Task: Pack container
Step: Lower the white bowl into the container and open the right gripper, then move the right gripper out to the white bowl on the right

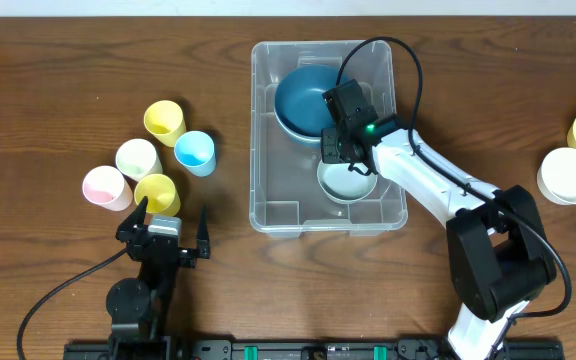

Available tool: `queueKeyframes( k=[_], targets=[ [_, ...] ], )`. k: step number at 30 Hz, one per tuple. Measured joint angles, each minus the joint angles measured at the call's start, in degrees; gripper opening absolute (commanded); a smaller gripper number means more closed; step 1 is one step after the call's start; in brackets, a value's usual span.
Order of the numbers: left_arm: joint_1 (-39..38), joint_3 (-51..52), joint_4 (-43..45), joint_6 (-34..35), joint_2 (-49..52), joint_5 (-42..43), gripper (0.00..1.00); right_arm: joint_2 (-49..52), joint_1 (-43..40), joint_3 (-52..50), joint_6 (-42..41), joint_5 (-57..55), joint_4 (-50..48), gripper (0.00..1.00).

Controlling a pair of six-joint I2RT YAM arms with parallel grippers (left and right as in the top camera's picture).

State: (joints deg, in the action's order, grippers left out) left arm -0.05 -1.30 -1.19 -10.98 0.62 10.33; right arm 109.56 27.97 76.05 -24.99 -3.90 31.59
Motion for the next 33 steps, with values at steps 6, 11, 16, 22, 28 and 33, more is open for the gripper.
queueKeyframes(
  k=[6, 11, 16, 22, 28, 33],
  targets=[
    [0.0, 0.0, 0.0, 0.0, 0.0, 0.0, 0.98, 0.0, -1.4, 0.6, 0.8, 0.0, 0.7, 0.18],
    [0.0, 0.0, 0.0, 0.0, 0.0, 0.0, 0.98, 0.0, -3.9, 3.1, 1.6, -0.2, 0.8, 0.17],
    [0.0, 0.0, 0.0, 0.0, 0.0, 0.0, 0.98, 0.0, -4.4, 4.0, 2.1, 0.5, 2.4, 0.15],
    [0.0, 0.0, 0.0, 0.0, 0.0, 0.0, 0.97, 0.1, -4.4, 9.6, 2.5, 1.1, 11.7, 0.14],
    [0.0, 0.0, 0.0, 0.0, 0.0, 0.0, 0.98, -0.2, -4.9, 23.9, 1.7, 0.2, 29.1, 0.55],
    [0.0, 0.0, 0.0, 0.0, 0.0, 0.0, 0.98, -2.7, -9.7, 33.9, -0.6, -1.4, 41.8, 0.84]
  ],
)
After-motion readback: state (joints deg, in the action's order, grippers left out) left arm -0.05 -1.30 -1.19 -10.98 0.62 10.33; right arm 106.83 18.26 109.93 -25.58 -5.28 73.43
